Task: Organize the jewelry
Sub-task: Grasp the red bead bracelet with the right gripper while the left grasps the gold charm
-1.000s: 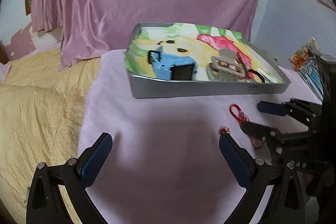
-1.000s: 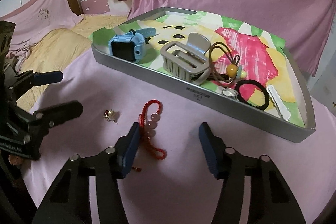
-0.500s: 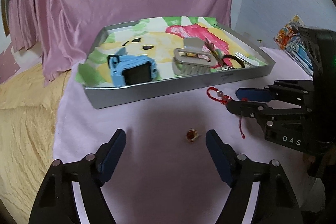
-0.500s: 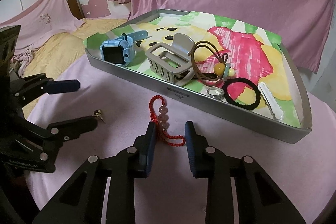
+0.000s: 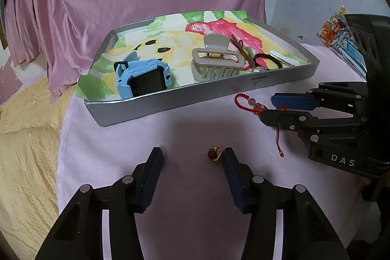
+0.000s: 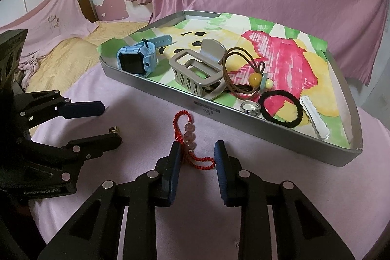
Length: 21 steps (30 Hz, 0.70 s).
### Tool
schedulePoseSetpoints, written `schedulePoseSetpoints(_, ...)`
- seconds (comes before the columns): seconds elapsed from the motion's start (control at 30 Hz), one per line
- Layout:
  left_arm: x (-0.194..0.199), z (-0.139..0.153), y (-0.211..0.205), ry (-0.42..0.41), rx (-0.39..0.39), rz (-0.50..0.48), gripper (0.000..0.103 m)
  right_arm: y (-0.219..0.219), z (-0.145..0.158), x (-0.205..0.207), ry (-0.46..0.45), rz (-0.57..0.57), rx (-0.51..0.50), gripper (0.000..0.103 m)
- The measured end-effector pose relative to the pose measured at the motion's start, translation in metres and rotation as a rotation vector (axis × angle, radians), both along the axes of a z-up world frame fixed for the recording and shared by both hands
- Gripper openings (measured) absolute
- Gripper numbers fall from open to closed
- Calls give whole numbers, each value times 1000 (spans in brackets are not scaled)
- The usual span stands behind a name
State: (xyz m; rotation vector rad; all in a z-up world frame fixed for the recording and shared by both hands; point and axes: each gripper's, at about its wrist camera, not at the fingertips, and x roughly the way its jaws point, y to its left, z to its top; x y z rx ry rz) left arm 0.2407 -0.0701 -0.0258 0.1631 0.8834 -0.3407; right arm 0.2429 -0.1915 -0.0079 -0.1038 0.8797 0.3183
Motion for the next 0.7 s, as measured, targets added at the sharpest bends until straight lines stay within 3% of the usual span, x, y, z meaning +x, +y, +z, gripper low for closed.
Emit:
schedulePoseSetpoints(0.13, 0, 1, 1, -3, 0, 13, 42, 1, 0, -1, 0, 6, 0, 25)
schedulePoseSetpoints(0.2, 0, 1, 0, -7, 1, 11, 33, 3, 0, -1, -2, 11, -5, 25)
schedulePoseSetpoints(0.5, 0, 1, -4, -1, -22, -18, 12, 12, 1, -5, -9, 60, -21, 23)
schedulePoseSetpoints(0.7, 1, 1, 0, 9, -54, -12, 11, 14, 2, -6, -9, 83, -16, 19)
